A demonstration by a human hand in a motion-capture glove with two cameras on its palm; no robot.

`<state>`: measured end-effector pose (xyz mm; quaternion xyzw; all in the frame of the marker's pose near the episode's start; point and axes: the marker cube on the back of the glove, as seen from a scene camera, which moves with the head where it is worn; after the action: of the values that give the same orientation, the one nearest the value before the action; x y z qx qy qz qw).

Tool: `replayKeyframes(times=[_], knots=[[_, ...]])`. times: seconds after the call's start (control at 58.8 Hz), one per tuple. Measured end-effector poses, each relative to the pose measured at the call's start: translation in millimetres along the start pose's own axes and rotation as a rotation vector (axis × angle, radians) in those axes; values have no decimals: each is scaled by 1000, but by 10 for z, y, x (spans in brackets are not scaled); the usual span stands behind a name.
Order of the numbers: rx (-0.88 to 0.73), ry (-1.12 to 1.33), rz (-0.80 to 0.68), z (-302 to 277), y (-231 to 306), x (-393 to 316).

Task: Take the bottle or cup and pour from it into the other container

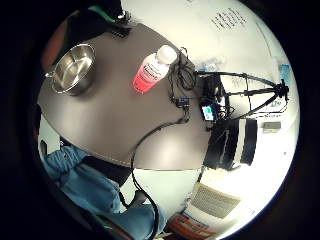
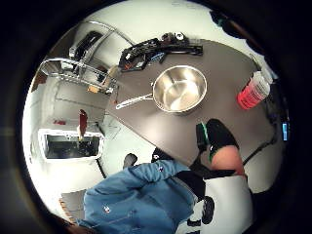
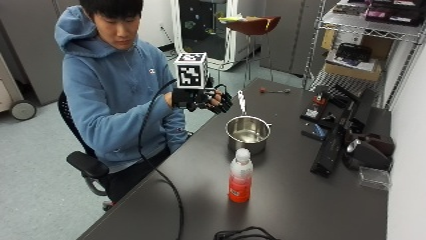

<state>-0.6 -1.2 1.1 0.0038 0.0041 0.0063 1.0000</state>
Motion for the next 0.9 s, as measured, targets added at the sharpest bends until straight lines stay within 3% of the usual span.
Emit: replayKeyframes(times=[0.408, 0.901], knots=[[4, -9, 30, -38, 127, 386], [54, 19, 108, -36, 405, 1537]])
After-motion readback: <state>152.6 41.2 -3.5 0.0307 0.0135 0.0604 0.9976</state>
